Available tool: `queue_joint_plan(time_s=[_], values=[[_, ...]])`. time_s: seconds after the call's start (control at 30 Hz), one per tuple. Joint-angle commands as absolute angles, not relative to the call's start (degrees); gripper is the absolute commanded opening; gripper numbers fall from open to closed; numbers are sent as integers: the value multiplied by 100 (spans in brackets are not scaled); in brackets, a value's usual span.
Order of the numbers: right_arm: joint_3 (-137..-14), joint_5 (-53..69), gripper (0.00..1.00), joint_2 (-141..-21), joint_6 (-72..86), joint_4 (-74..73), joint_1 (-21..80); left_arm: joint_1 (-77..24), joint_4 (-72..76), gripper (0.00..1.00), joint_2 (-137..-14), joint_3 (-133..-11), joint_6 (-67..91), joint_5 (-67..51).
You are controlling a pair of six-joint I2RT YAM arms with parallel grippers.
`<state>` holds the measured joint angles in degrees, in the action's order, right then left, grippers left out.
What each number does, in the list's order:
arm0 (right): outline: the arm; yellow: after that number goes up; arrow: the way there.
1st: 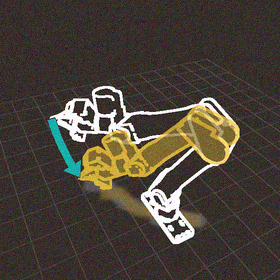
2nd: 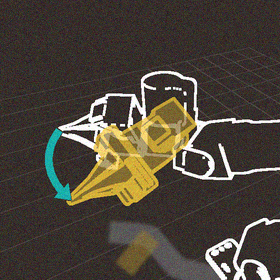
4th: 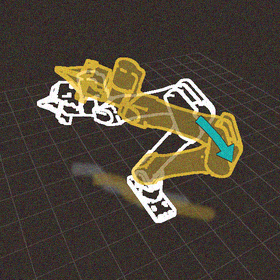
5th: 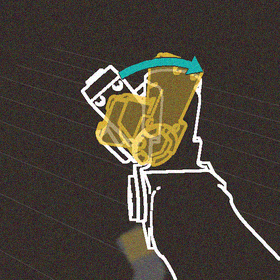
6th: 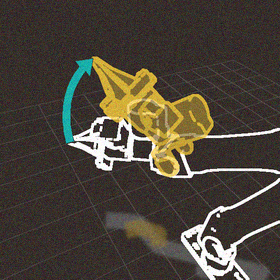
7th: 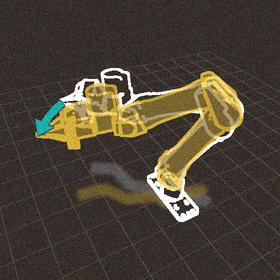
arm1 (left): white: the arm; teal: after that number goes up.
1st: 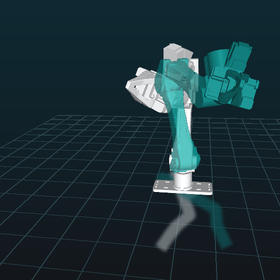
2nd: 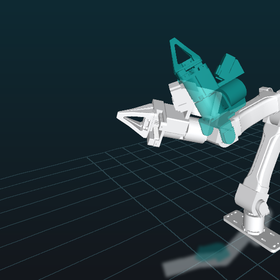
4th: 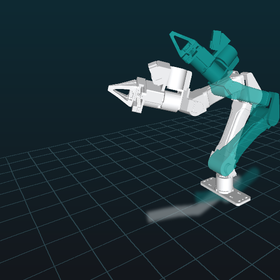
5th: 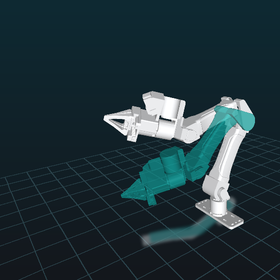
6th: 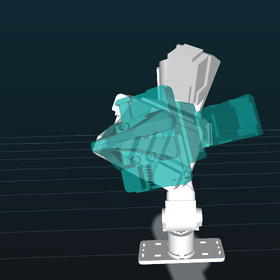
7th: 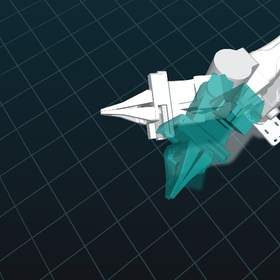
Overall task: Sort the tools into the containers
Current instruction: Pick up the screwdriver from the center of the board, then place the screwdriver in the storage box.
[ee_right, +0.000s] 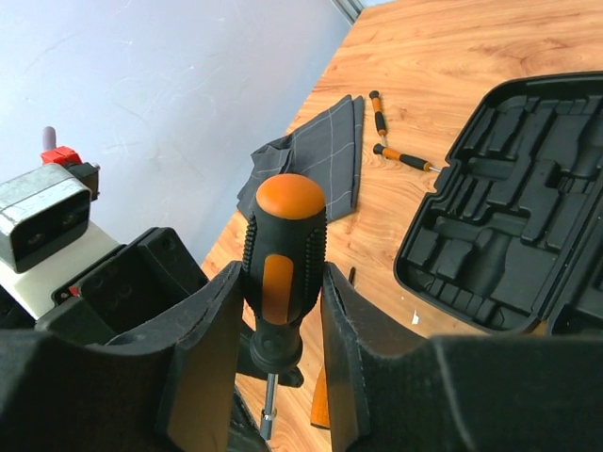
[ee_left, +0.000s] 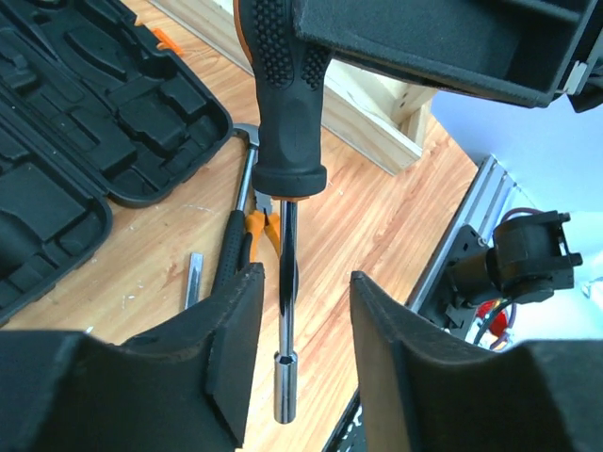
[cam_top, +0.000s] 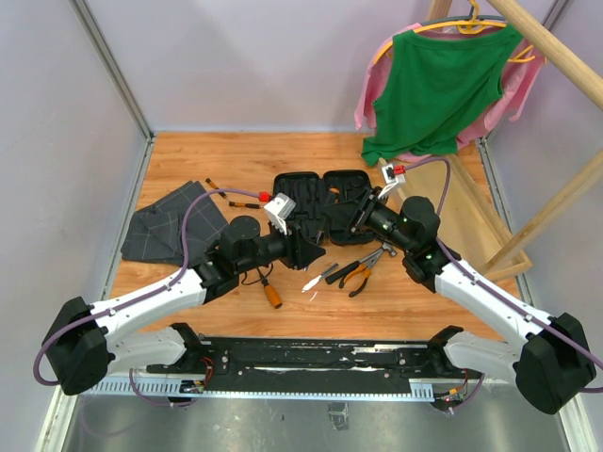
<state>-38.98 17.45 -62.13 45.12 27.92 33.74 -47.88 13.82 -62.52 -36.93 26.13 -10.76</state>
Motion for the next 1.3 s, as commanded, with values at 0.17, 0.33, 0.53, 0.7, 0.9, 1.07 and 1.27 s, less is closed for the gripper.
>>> queue_joint_plan(time_s=[0.17,0.33,0.53,0.7,0.9,1.07,1.27], values=[[-4187,1411,11,-6004,4078,2228,3429,-4825,1497,53,-6055,-3631,2548,-892],[-4461,1037,6,-5971,3602,1345,3431,-4816,861,64,-6071,-3783,2535,88],[-4921,784,1,-6123,3264,275,3428,-4527,521,66,-6345,-4013,2490,560],[-5201,604,1,-6365,2922,-127,3428,-3949,589,70,-6494,-4021,2606,453],[-6099,536,1,-7092,2445,-1128,3418,-3329,594,75,-6712,-4088,2698,466],[-6614,218,1,-7580,2183,-1544,3390,-3100,311,78,-6920,-4307,2806,727],[-7269,65,1,-8263,2254,-1727,3353,-3037,-173,81,-7195,-4662,2932,1213]])
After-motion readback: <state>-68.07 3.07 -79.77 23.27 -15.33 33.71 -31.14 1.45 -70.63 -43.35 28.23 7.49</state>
